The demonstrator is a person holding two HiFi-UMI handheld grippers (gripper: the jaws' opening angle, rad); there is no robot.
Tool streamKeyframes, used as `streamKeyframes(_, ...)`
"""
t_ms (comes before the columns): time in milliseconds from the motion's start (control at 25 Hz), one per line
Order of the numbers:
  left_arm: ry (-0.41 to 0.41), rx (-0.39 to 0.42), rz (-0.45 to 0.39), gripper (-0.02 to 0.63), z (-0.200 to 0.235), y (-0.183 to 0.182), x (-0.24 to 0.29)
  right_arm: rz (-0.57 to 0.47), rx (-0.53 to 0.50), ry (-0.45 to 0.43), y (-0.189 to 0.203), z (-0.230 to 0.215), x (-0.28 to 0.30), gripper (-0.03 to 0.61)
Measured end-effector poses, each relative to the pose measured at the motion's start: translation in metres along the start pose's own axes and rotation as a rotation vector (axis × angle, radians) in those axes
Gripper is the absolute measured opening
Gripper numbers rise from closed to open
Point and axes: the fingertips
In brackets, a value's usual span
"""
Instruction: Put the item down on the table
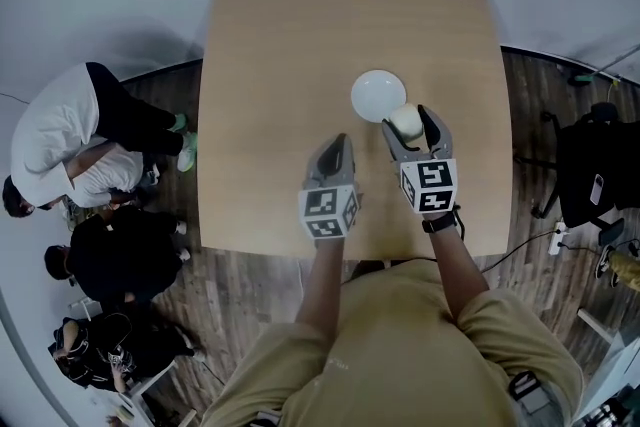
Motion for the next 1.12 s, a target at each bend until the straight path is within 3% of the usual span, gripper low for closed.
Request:
streamKeyframes(640,-0.034,-0.055,0.156,0.003,0.034,0.071,0.048,0.196,-0.078,-0.065,0.098,-0.023,0.159,0.324)
streamKeyframes(1120,-0.049,-0.064,0.183,0.003,0.033,0.084,0.051,0.346,-0.151,-0.095,0.139,-0.031,0.196,0.324)
Point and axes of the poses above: the fingertips, and each gripper's own axes: x forward along the fingers, z to its left, y out of its underside, and after that the axes turned 2 degrees about -y, right-handed
